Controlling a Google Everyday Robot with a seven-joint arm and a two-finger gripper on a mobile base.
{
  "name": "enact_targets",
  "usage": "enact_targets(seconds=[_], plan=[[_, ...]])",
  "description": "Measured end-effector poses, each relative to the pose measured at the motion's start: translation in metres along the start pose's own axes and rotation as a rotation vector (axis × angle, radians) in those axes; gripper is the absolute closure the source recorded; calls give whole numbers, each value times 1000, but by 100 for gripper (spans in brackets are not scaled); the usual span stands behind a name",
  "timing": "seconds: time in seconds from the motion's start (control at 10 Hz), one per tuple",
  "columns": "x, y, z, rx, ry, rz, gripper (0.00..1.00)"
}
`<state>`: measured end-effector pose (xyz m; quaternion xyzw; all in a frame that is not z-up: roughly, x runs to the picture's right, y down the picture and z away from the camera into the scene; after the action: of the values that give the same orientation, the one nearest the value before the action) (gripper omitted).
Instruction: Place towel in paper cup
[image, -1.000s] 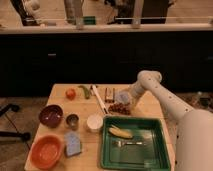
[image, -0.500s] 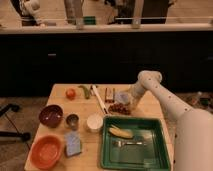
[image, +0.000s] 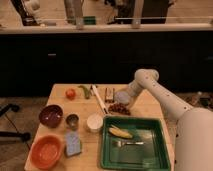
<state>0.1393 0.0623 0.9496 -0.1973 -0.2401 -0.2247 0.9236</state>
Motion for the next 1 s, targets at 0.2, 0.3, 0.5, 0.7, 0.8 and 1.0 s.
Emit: enact_targets(seconds=[0.2, 0.3, 0.5, 0.7, 0.8, 1.0], plan=[[-10, -10, 2, 3, 0, -18, 20], [-11, -11, 3, 2, -1, -19, 20], [-8, -9, 2, 2, 2, -14, 20], [-10, -11, 3, 2, 0, -17, 20], [-10, -10, 2, 2, 1, -16, 20], [-6, -9, 4, 2, 4, -11, 21]])
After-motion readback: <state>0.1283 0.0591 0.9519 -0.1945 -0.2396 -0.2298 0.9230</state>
